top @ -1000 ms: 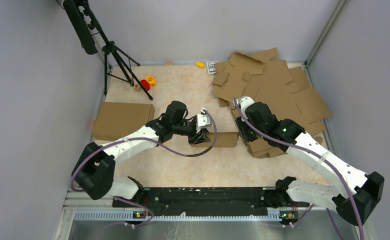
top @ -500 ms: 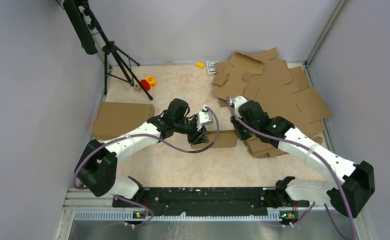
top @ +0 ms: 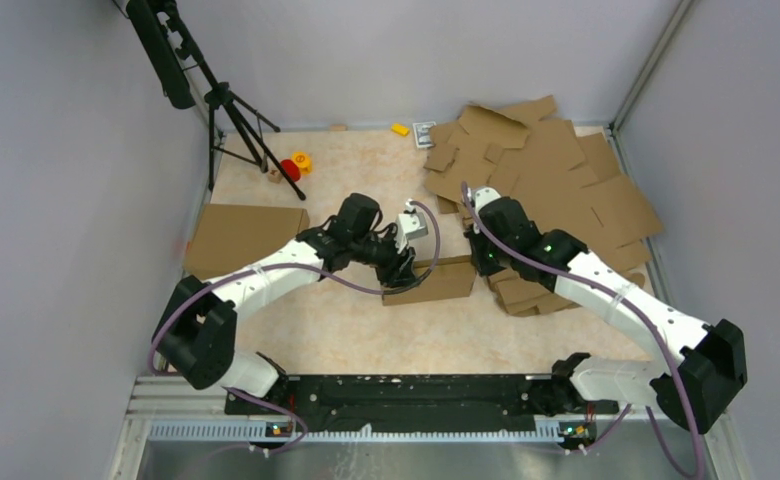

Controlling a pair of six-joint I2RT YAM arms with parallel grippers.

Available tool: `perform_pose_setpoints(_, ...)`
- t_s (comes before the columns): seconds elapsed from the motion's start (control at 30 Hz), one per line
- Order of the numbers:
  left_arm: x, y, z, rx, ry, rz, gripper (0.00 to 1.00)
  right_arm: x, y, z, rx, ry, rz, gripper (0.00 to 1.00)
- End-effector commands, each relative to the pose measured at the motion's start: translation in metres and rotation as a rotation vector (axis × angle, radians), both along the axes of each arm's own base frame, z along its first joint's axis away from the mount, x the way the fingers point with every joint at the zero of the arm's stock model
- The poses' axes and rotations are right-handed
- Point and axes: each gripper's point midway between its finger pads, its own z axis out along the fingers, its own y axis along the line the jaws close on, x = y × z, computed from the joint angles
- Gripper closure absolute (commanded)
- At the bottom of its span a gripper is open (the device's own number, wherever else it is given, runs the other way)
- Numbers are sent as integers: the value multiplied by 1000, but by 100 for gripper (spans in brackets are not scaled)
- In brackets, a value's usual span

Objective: Fold the paper box
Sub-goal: Close the paper box at the center of the board.

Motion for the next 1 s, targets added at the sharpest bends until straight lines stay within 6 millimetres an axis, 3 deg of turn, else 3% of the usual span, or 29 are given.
perform_pose_setpoints(0.0,4,-9,16,-25,-1,24,56,6,11,9,92,-13,-40,97)
perform_pose_setpoints(0.33,1,-13,14,13,-20,39,54,5,9,0,114,2,-86,100)
perform_pose_setpoints(0.5,5,-17,21,30,-50,76,48,3,1,-4,118,-21,-120,100)
perform_pose_setpoints(0.7,7,-35,33,36,-150,100,45,-1,-3,-9,143,-51,-124,100)
perform_pose_setpoints(0.97,6,-54,26,113,-239,91,40,-7,0,-15,170,-37,-110,100)
